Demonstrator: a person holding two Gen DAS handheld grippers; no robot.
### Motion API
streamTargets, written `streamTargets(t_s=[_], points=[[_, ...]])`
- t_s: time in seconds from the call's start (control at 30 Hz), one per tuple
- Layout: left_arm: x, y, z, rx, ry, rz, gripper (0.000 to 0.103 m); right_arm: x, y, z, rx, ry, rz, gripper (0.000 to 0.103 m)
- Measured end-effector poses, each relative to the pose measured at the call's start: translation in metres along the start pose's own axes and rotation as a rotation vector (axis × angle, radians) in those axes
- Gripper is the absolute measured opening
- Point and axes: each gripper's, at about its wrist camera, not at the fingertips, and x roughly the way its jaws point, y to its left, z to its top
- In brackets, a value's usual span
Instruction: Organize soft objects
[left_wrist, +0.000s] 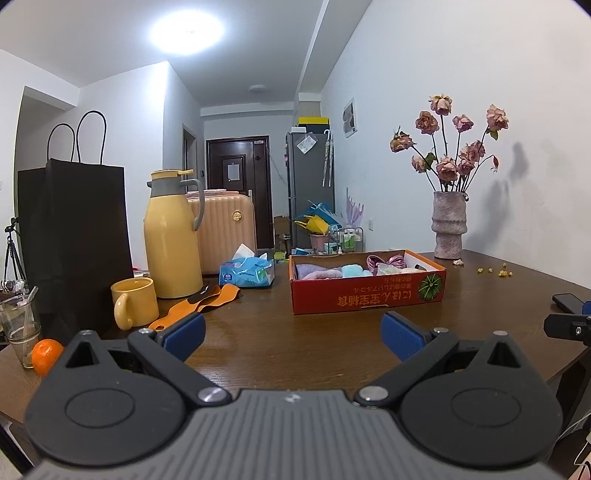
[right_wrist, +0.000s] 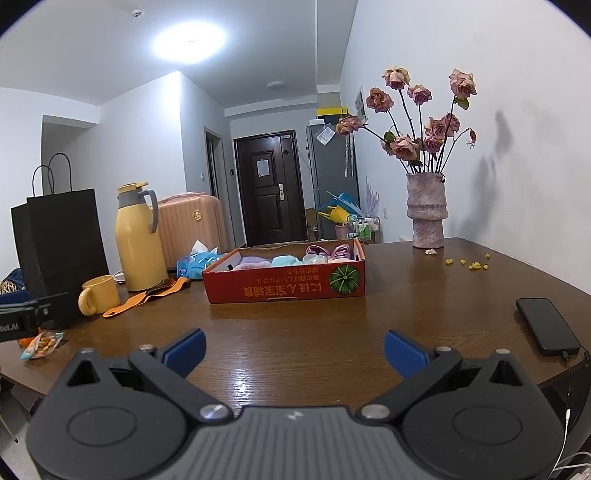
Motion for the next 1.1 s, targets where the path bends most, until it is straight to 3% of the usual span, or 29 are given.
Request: streamTargets(t_s=[1.1], points=[[-0.0004,0.0013,0.0003,0.002,-0.005,-0.010,0.103,-0.0039,0.0006,0.0002,0.000,-0.031,0.001,0.103]])
